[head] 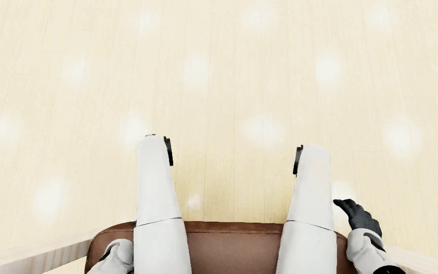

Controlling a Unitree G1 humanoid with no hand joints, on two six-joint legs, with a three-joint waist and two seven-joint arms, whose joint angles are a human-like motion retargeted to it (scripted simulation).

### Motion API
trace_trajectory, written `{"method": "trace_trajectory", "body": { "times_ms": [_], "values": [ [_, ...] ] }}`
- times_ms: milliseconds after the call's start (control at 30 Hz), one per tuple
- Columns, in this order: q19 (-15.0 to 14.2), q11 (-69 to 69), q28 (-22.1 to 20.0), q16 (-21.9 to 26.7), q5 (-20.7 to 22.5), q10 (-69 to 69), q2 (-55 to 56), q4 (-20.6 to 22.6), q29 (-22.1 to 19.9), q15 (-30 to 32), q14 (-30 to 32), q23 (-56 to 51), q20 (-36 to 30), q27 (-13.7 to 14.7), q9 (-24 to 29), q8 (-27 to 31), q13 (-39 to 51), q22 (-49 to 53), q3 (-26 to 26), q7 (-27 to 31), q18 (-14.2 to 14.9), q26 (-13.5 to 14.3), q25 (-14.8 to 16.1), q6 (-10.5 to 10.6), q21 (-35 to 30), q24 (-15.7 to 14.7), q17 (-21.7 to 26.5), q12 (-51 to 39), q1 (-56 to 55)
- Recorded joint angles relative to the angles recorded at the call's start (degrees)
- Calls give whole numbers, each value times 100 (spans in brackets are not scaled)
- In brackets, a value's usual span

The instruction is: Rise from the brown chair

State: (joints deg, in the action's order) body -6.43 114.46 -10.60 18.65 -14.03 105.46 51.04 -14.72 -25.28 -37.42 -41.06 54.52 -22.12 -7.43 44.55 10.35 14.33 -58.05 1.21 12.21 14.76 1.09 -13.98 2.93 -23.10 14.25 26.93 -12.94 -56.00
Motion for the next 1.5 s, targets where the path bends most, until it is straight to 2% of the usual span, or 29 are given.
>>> {"method": "trace_trajectory", "body": {
  "times_ms": [33, 67, 100, 200, 300, 333, 400, 433, 600, 733, 800, 867, 900, 933, 967, 1000, 1033, 1067, 1100, 1133, 1200, 1233, 1267, 1300, 1333, 1367, 1400, 1433, 1500],
  "values": [
    [30, 4, -46, -96, -13, -24, -38, -51, 61, -38, -39, 304, 35, 49, -58, -29, 99, -196, -35, -22, 26, 291, 55, -9, -109, -140, -131, 15, 84],
    [25, 9, -156, -252, -19, -17, -46, -83, 111, -65, -75, 436, 175, 37, -128, -26, 126, -414, -36, -16, 41, 169, 116, -30, -125, -536, -209, -36, 116],
    [57, -14, -406, -319, 7, 1, -108, -147, 111, -68, -48, 488, 225, 31, -148, -67, 126, -498, -15, -1, 236, 94, 150, -32, -125, -664, -262, -19, 171],
    [32, -31, -491, -193, 54, -2, -273, -144, -45, 17, -51, 657, 161, -99, -140, -103, 97, -507, -38, -26, 167, 83, 173, -61, -157, -616, -426, -15, 385],
    [101, -38, -347, -147, 185, -12, -401, -86, -2, -10, -35, 747, 43, -7, -136, -57, 31, -278, -77, -23, 106, 9, 88, -19, -174, -125, -488, 51, 532],
    [61, -53, -365, -172, 231, -61, -414, -59, 23, 10, -135, 752, 48, -35, -94, -54, 39, -306, -85, -36, -136, -49, 96, 13, -180, -92, -476, 14, 601],
    [21, -121, -357, -193, 302, -43, -423, -9, 1, 232, -134, 738, 37, -42, -32, -35, -4, -322, -100, -40, -199, -74, 115, 67, -178, -125, -449, 1, 613],
    [-49, -125, -266, -200, 316, -6, -353, 1, 63, 263, -34, 719, 26, 40, -11, -13, -12, -310, -84, -34, -61, -15, 148, 85, -106, -133, -407, -13, 564],
    [-57, -221, -167, -152, 338, 14, -157, -3, 160, 430, -37, 610, 18, 204, 118, -68, -143, -281, -38, -8, -12, 86, 136, 162, 90, -103, -293, -81, 322],
    [-93, -202, -72, -28, 303, 44, 260, 23, 51, 419, -96, 527, 53, 175, 157, 18, -151, -120, -23, 38, -36, 120, 164, 123, 244, -45, -322, -124, -79],
    [-66, -264, -4, 18, 352, 1, 559, 87, 285, 440, -62, 386, 52, 50, 150, 57, -175, -34, -28, 104, -82, 50, 32, 129, 271, -36, -294, -193, -378],
    [-73, -429, -66, 69, 358, -196, 751, 138, 74, 377, -68, 424, -22, -128, 55, 66, -192, -89, -53, 90, -153, 50, -24, 126, 284, -51, -325, -273, -548],
    [-17, -567, 74, 71, 327, -377, 757, 199, 260, 373, -44, 448, -113, 118, -9, 51, -212, -177, -36, 42, -227, 101, 67, 91, 346, -83, -326, -342, -524],
    [57, -727, -81, 62, 339, -550, 809, 233, 54, 420, 54, 547, -140, 46, -161, 25, -247, -224, -40, 44, -174, 74, 96, 122, 361, -130, -361, -413, -583],
    [55, -917, -25, 76, 276, -768, 675, 270, -14, 337, 58, 673, -207, -59, -283, 24, -321, -211, -50, 2, -122, 111, 106, 88, 357, -225, -371, -424, -429],
    [175, -1237, -15, 130, 327, -1103, 514, 250, 66, 402, 90, 656, -212, 34, -338, -31, -388, -148, -48, -91, -179, 27, 191, 27, 277, -80, -367, -478, -187],
    [391, -1647, -27, 171, 380, -1517, 295, 318, 54, 517, 139, 704, -246, 29, -438, -150, -420, -97, -45, -264, -342, 111, 279, -34, 256, -197, -394, -553, 94],
    [343, -1990, 57, 179, 318, -1948, 6, 420, 61, 536, 242, 802, -235, 8, -547, -183, -450, -47, -76, -361, -413, 105, 290, -74, 312, -61, -454, -530, 423],
    [368, -2449, -45, 203, 320, -2483, -262, 540, -57, 634, 299, 847, -289, -85, -724, -252, -500, 21, -84, -429, -676, 222, 333, -120, 281, -209, -499, -547, 742],
    [360, -2946, -36, 213, 354, -3056, -569, 610, -17, 725, 497, 856, -308, -13, -902, -298, -549, 47, -85, -445, -768, 239, 322, -156, 278, -179, -516, -517, 1110],
    [523, -4070, 64, 311, 439, -4291, -1430, 778, 43, 957, 894, 922, -220, -166, -1271, -508, -688, 171, -109, -609, -1116, 353, 308, -275, 91, -134, -549, -235, 2094],
    [545, -4613, 7, 283, 609, -4736, -1705, 765, 142, 1056, 1065, 998, -172, -23, -1583, -540, -688, 253, -70, -494, -1211, 357, 314, -208, 32, -146, -571, -33, 2318],
    [620, -5183, 147, 239, 679, -5225, -2279, 811, 209, 1158, 1269, 1128, -70, -50, -1717, -609, -689, 142, 1, -565, -1378, 444, 343, -237, -167, -55, -545, 138, 2941],
    [632, -5736, 139, 228, 677, -5252, -2913, 863, 284, 1205, 1586, 1248, -127, -21, -1821, -719, -632, 76, 10, -325, -1215, 457, 391, -311, -240, -72, -664, 349, 3237],
    [757, -6235, 190, 229, 849, -4968, -3127, 782, 390, 1407, 2042, 1310, 16, -94, -2137, -687, -590, 55, 100, -103, -960, 449, 227, -374, -417, -51, -754, 556, 3024],
    [756, -6917, 206, 171, 845, -4795, -3764, 822, 387, 1483, 2138, 1178, 88, -74, -2286, -775, -603, 46, 168, 8, -882, 416, 237, -377, -359, -63, -794, 780, 3020],
    [714, -7357, 139, 132, 896, -4761, -4171, 789, 484, 1469, 2086, 1110, 158, 350, -2371, -1002, -523, -58, 272, -344, -925, 440, -10, -452, -180, 209, -951, 882, 2978],
    [647, -7945, 312, 49, 910, -5062, -4677, 704, 670, 1558, 2135, 833, 291, 403, -2436, -1146, -500, -80, 334, -441, -718, 374, -140, -428, -220, 298, -937, 1073, 2997],
    [579, -9029, 380, -66, 908, -6171, -5583, 630, 819, 1704, 2647, 381, 391, 580, -2622, -1375, -364, -257, 477, -616, -643, 399, -306, -501, -356, 313, -980, 1401, 2991]
  ]
}}
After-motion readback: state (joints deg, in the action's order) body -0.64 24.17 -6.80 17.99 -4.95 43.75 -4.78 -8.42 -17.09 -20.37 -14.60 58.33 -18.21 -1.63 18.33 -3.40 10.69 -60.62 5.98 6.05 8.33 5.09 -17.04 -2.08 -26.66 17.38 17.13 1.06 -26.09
